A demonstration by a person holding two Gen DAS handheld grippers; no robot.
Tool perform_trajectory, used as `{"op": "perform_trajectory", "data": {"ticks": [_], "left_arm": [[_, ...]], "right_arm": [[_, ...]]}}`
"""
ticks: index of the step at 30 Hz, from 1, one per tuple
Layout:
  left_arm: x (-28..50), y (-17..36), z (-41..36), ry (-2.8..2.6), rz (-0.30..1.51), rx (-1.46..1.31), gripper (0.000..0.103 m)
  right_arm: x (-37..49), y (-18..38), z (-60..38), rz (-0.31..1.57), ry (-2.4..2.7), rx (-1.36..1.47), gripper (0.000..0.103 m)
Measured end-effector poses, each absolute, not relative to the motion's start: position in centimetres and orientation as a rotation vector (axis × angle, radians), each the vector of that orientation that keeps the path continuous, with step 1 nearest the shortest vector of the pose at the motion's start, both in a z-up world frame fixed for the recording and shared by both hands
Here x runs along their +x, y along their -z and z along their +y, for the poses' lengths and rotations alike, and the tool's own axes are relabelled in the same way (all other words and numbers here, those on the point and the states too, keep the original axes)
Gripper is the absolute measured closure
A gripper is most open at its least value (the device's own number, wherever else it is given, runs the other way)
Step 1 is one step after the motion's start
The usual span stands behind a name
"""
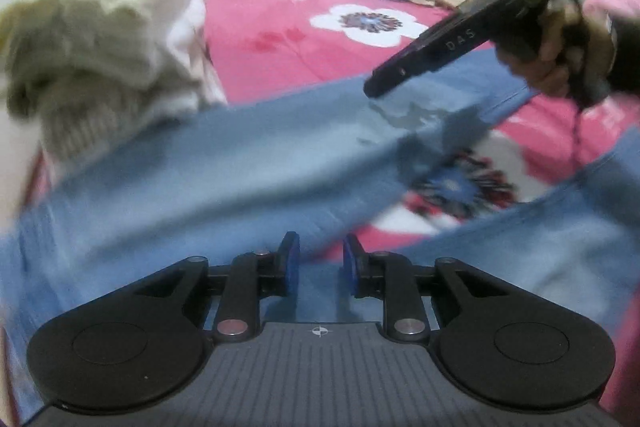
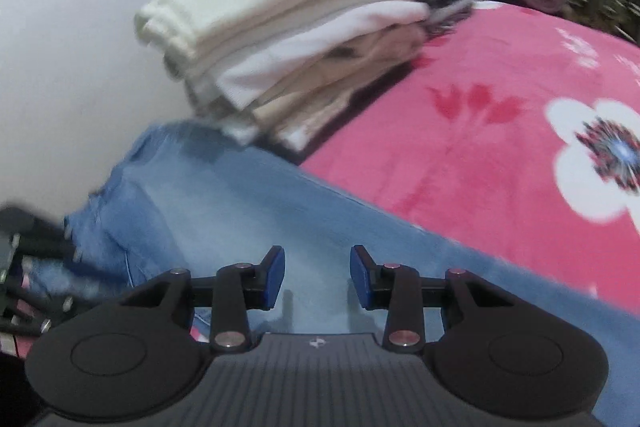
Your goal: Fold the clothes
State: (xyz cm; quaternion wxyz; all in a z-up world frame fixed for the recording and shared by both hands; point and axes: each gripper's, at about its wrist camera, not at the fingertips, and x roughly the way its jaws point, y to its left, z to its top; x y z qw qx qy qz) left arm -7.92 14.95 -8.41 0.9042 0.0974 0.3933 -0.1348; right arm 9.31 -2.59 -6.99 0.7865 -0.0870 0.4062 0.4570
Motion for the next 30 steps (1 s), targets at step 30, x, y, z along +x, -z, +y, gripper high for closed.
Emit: {"op": "perform_trajectory", "data": {"ticks": [30], "left_arm": [[-7.7,9.8,17.1,0.242,0.912,-0.032,0.067]], "right_arm": [[11.1,12.2,13.1,0.865,-1.055,-0.234,0.103]]}}
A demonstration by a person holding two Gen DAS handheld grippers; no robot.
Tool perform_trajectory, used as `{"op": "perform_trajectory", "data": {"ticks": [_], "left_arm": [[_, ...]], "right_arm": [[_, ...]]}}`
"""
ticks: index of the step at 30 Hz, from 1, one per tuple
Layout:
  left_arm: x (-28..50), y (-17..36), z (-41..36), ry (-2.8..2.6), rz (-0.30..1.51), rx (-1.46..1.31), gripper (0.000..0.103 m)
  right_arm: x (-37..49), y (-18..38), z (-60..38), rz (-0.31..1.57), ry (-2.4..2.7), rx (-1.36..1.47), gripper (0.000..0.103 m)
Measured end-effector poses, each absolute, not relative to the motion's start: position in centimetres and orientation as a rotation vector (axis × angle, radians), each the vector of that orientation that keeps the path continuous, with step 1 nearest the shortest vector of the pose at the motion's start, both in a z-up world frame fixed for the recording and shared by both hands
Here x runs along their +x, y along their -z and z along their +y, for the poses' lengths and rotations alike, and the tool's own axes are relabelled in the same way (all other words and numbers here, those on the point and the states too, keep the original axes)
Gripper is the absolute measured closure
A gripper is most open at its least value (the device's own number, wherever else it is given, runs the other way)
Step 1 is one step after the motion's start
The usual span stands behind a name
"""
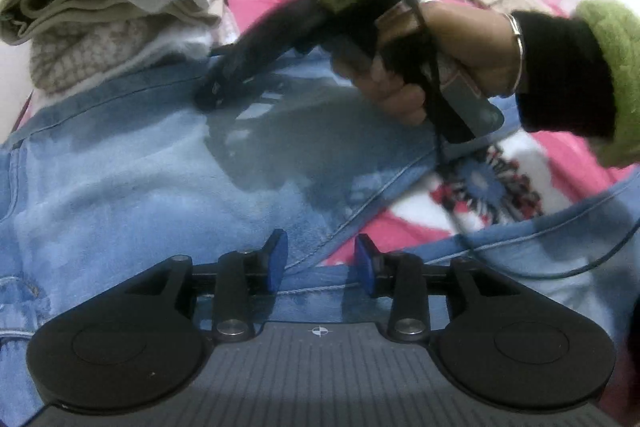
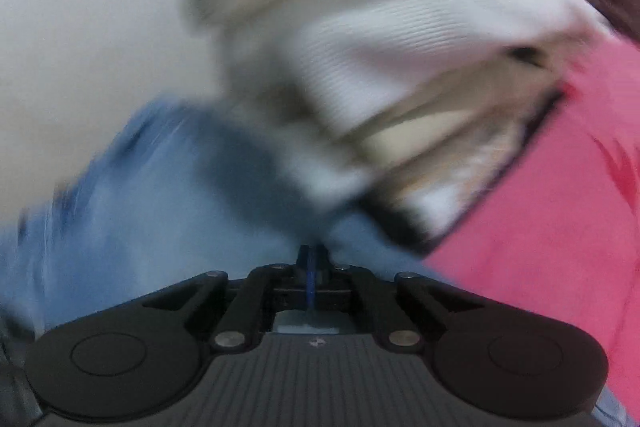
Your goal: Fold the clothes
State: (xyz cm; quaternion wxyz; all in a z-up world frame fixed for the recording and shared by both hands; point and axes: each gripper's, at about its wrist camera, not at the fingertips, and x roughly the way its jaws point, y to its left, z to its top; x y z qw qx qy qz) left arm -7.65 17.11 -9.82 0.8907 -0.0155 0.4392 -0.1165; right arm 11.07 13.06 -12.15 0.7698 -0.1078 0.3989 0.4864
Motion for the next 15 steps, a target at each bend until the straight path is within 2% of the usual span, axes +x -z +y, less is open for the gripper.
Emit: {"op": "perform_trajectory", "data": {"ticks": [1,3,5,8,14,15], "left_arm": [[-7.9,9.3,17.5,0.241,0.897,-0.052,0.067],[-7.7,8.8,18.4,0.225,0.869,-0.082,0.066],[-7.1,8.9,19.1,0.207,0.866,-0.105,0.065],[-6.0,10.8,19.6,0.2,0.964,-0.111,0.065],[-8.8,8.8,19.8,0.223,0.931,-0.183,0.064],[-9.4,8.4,20.0,0.23,0.929,-0.213,0.061]], "right_arm": [[10.9,11.3,12.4,0.845,-1.056,-0.221,0.103],[10.1,10.0,11.2,0.818,-1.082,-0.22,0.095],[9.4,9.3,9.6,0.836,-1.111,-0.196,0.094],[8.9,8.8,6.2,0.843,-1.062,-0.165,0.094],[8.6,7.6,-7.2,0.863,-0.779,0.012,0.094],[8.8,8.6,-9.1,0.897,-0.712,0.032,0.09]]}}
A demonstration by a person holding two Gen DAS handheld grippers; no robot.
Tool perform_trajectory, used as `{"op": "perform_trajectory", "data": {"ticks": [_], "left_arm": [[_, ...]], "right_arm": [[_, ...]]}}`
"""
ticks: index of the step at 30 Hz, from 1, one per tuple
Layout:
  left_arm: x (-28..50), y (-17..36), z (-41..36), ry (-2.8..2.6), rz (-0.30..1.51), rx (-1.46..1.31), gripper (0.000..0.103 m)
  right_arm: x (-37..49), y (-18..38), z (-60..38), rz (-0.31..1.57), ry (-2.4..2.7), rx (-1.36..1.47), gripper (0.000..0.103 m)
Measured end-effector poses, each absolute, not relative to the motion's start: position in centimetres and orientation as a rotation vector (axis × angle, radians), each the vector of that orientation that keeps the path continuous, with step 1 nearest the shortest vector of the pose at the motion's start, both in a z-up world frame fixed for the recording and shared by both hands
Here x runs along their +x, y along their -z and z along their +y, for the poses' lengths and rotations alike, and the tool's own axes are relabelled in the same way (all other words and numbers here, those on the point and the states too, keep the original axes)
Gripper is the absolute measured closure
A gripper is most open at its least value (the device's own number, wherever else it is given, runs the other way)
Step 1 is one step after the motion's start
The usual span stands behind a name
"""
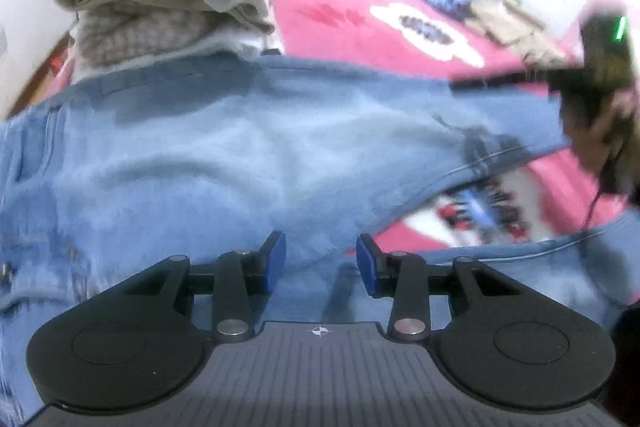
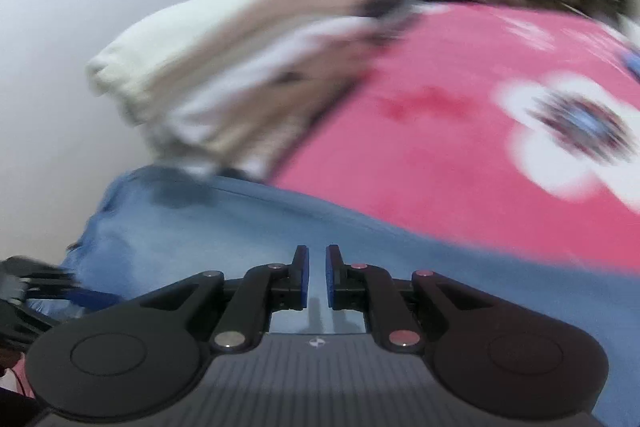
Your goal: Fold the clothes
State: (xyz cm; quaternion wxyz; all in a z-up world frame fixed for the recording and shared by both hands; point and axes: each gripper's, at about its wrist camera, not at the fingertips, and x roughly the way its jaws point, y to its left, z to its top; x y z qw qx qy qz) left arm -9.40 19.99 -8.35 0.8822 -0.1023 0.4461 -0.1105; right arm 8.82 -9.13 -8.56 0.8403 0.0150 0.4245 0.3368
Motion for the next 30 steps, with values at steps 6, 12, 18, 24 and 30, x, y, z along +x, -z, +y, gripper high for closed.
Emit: {"op": "perform_trajectory", "data": {"ticks": [6,12,18,24,30], "left_arm": [[-13.5,8.8,20.4,0.44,1.132,-0.426,0.046],[-21.1,8.5,25.1,0.164,1.139,-0.636,0.046],[-29.3,10.0,29.7,-0.149,0.989,-0.971,0.046],[-31.8,12.8,31.9,-0.29,0.822,-1.15,0.046],[-30.0,13.6,32.5,-0.292,0.742,-1.191,0.046]], "right_arm": [[8.0,9.7,-18.4,0.936,-0.517,0.271,0.084],[2.5,5.6,-24.6,0.939,-0.654,0.443,0.069],[-2.9,6.9,-29.3,1.064,-0.668,0.766,0.06],[-6.2,11.3,-29.6,1.221,-0.776,1.077,0.05],[-7.7,14.5,-28.0,1.388,-0.756,1.195,0.049]]}}
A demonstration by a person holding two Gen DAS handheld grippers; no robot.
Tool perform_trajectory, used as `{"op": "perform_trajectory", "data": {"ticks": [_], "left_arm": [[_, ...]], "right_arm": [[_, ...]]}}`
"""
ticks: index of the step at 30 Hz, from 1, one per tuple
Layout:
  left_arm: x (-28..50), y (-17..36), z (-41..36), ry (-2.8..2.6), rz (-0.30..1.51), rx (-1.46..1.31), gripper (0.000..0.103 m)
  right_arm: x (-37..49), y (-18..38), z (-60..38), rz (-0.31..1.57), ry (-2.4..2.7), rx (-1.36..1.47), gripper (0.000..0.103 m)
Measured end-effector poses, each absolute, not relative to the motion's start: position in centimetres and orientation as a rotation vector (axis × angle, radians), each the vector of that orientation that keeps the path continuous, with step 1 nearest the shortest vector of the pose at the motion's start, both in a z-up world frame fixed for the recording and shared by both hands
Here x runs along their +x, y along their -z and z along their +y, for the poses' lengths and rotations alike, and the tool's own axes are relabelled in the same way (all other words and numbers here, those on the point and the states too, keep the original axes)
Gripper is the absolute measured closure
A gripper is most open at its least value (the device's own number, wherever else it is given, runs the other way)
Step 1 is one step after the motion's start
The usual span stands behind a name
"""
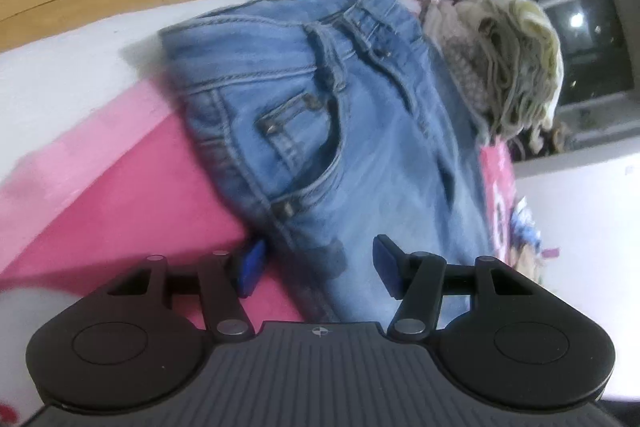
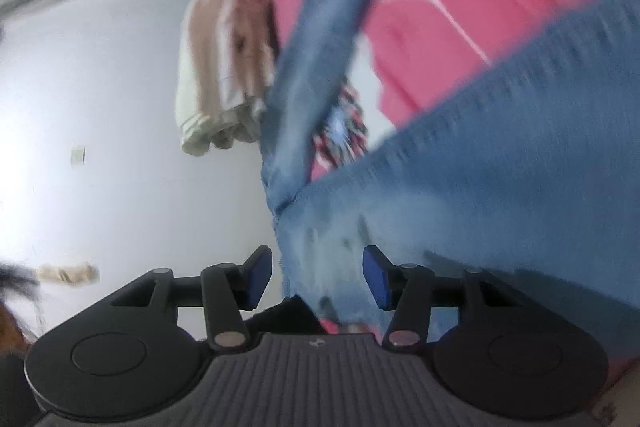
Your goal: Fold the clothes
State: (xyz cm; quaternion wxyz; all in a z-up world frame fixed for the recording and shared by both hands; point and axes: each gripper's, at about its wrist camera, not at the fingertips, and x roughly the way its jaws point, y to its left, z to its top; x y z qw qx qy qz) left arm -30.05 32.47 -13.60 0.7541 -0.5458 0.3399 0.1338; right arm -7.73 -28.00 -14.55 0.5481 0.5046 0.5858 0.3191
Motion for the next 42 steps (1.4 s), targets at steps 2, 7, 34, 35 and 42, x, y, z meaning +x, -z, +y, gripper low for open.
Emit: {"op": "perform_trajectory", "data": {"ticks": [2,7,34,35,42], "left_arm": [[-29.5,13.6,32.4,-0.305,0.718,-1.203,0.046],[-28.8,13.0,31.9,-0.332,0.685,-1.171,0.046],[-29.6,13.6,31.9,-0.459,0.621,-1.262,0.075],[-29.7,13.7,31.9,-0.466,0.614,-1.276,0.079],[-29.3,10.1,30.8,-0.457,0.551,-1.156,0.091]], "right_arm": [[-8.7,15.1,-28.4,1.43,-0.711,1.231,0.049],[-11.8,14.5,-31.2,1.449,-0.542,1.243,0.049],[-21.3,14.9,-46.3,0.964,0.23,1.406,0.067],[-21.2,15.1,-45.8,0.979,0.221,1.404,0.071],[-20.1,11.5,-43.9,0.878,0.187,1.26,0.1]]}}
